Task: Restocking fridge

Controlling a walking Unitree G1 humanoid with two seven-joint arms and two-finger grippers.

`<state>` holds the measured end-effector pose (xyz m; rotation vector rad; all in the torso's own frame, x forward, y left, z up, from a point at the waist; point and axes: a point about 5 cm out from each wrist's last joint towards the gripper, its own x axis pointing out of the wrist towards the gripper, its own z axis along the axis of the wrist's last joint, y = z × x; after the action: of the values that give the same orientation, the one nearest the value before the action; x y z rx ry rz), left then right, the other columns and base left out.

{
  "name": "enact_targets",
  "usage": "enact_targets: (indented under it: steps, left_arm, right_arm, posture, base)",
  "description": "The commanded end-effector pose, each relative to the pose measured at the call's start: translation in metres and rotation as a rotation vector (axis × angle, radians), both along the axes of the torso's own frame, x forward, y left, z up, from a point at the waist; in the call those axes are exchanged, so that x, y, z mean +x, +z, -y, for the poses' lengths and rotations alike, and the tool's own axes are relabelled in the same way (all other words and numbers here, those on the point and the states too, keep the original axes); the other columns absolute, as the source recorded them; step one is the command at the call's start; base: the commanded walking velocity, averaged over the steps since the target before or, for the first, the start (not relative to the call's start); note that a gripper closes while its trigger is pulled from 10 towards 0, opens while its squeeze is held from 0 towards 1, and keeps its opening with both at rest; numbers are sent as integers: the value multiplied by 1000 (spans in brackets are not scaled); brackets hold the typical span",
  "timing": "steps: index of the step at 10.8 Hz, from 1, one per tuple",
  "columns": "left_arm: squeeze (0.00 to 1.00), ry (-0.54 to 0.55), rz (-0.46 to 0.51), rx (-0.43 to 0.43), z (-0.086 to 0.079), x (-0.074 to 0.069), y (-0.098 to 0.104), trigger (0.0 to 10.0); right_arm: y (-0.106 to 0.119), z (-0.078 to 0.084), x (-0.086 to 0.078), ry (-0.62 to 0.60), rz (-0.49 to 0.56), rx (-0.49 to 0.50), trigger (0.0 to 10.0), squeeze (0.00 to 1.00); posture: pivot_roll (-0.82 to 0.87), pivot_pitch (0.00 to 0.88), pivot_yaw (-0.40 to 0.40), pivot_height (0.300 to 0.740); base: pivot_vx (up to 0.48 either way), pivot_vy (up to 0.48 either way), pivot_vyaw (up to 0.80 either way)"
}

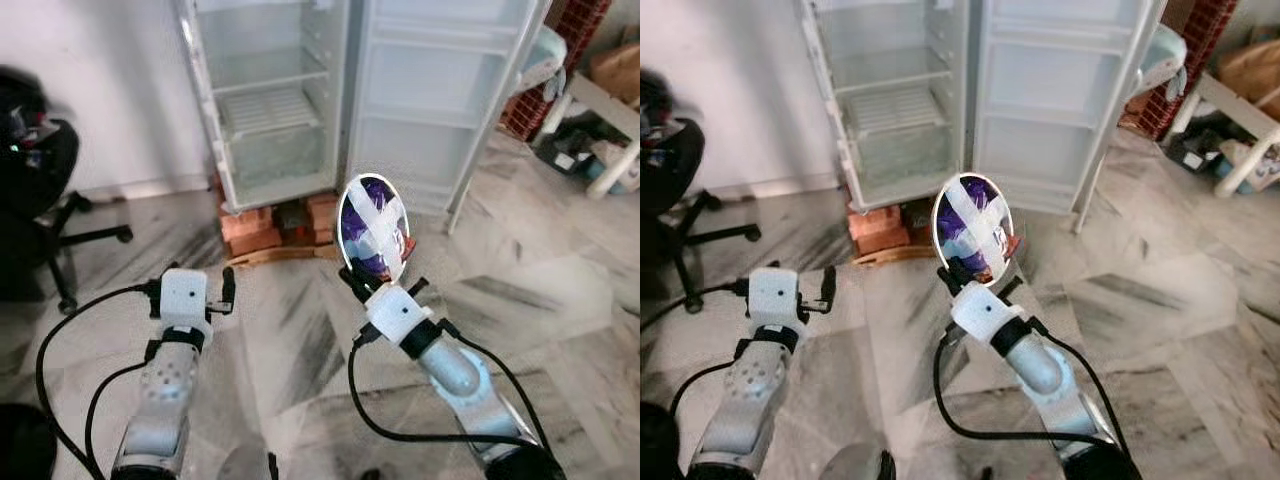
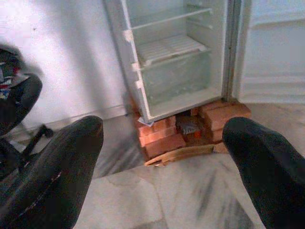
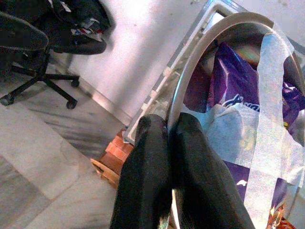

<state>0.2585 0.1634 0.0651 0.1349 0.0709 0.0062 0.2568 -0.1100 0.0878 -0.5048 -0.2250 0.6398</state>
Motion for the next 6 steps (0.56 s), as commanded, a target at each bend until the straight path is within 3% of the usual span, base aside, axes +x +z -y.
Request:
enact_targets:
  steps: [1, 3, 6]
  left_arm:
    - [0, -17, 16, -6, 3, 1, 3, 10000]
    - [0, -21, 15, -11, 4, 1, 3, 10000]
    - [0, -15, 8, -19, 4, 0, 1, 10000]
  right_arm:
    - [7, 0, 1, 13, 31, 4, 10000, 0]
    - [9, -1, 1, 20, 41, 6, 10000, 0]
    - [8, 1, 2, 13, 40, 6, 10000, 0]
  posture:
    - [114, 64, 16, 740]
    - [115, 65, 15, 740]
    - [116, 69, 11, 740]
  base:
    - [412, 0, 0]
    - [416, 0, 637]
    - [427, 0, 0]
